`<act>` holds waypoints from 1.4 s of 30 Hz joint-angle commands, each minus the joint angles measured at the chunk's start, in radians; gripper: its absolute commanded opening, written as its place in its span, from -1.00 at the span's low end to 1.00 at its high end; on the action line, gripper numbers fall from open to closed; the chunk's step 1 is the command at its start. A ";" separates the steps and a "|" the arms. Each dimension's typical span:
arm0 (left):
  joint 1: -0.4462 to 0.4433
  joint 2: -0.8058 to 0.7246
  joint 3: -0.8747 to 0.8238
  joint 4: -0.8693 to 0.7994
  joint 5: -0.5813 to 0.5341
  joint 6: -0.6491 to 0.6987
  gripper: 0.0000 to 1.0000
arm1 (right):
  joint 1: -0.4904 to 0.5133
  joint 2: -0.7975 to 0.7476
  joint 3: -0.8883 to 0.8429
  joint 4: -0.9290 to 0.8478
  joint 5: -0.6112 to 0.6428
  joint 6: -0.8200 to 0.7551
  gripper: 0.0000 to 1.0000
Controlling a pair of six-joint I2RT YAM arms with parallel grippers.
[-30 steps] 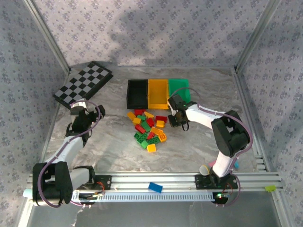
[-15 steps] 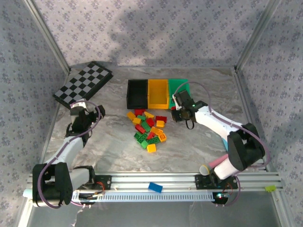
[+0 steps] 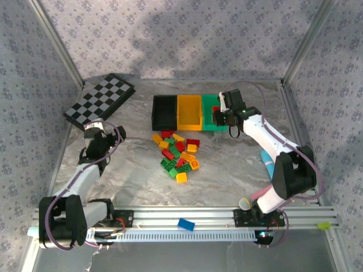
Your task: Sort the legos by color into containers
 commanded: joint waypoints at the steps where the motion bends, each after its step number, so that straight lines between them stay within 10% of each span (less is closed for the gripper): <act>1: -0.006 -0.021 -0.003 0.003 -0.010 -0.009 0.99 | -0.011 0.076 0.069 0.013 -0.035 0.009 -0.60; 13: -0.006 -0.021 0.001 -0.005 -0.008 -0.002 0.99 | 0.005 0.231 0.216 -0.071 0.046 -0.036 0.09; 34: -0.020 0.002 0.019 0.002 0.118 -0.012 0.99 | 0.103 0.040 -0.035 0.008 0.068 -0.016 0.10; 42: -0.188 -0.044 0.056 -0.273 0.118 -0.168 0.93 | 0.103 0.047 -0.088 0.067 0.067 -0.026 0.11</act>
